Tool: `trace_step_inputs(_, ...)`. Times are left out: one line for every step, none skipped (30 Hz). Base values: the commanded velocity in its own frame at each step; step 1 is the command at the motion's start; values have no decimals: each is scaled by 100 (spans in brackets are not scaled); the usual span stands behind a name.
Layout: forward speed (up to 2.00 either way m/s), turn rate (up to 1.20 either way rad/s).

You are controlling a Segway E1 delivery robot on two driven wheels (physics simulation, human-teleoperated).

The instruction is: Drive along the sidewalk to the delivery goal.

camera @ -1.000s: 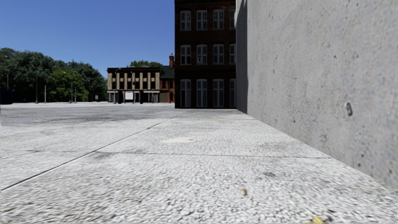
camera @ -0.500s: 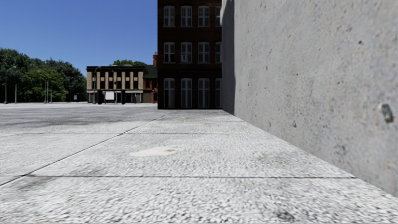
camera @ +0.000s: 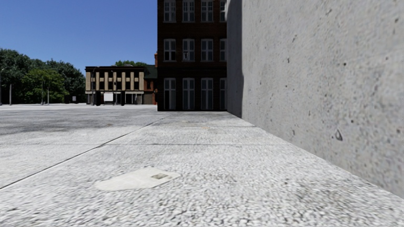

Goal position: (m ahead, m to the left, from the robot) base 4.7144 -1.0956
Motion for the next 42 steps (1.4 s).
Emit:
trace_step_inputs(200,0)
trace_step_inputs(200,0)
trace_step_inputs(200,0)
trace_step_inputs(200,0)
trace_step_inputs(200,0)
trace_step_inputs(200,0)
trace_step_inputs(200,-12)
trace_step_inputs(200,-33)
trace_step_inputs(200,-50)
trace_step_inputs(200,-56)
trace_step_inputs(200,-56)
trace_step_inputs(200,-58)
trace_step_inputs(200,-58)
trace_step_inputs(200,-58)
trace_step_inputs(200,-58)
trace_step_inputs(200,-58)
trace_step_inputs(200,-57)
trace_step_inputs(200,-56)
trace_step_inputs(200,-56)
trace_step_inputs(200,-55)
trace_step_inputs(200,-55)
trace_step_inputs(200,-55)
trace_step_inputs(200,-53)
trace_step_inputs(200,-53)
trace_step_inputs(200,-5)
trace_step_inputs(200,0)
trace_step_inputs(200,0)
trace_step_inputs(200,0)
trace_step_inputs(200,0)
trace_step_inputs(200,0)
trace_step_inputs(200,0)
trace_step_inputs(200,0)
trace_step_inputs(200,0)
trace_step_inputs(200,0)
trace_step_inputs(200,0)
trace_step_inputs(200,0)
trace_step_inputs(200,0)
trace_step_inputs(200,0)
trace_step_inputs(200,0)
trace_step_inputs(200,0)
trace_step_inputs(200,0)
trace_step_inputs(200,0)
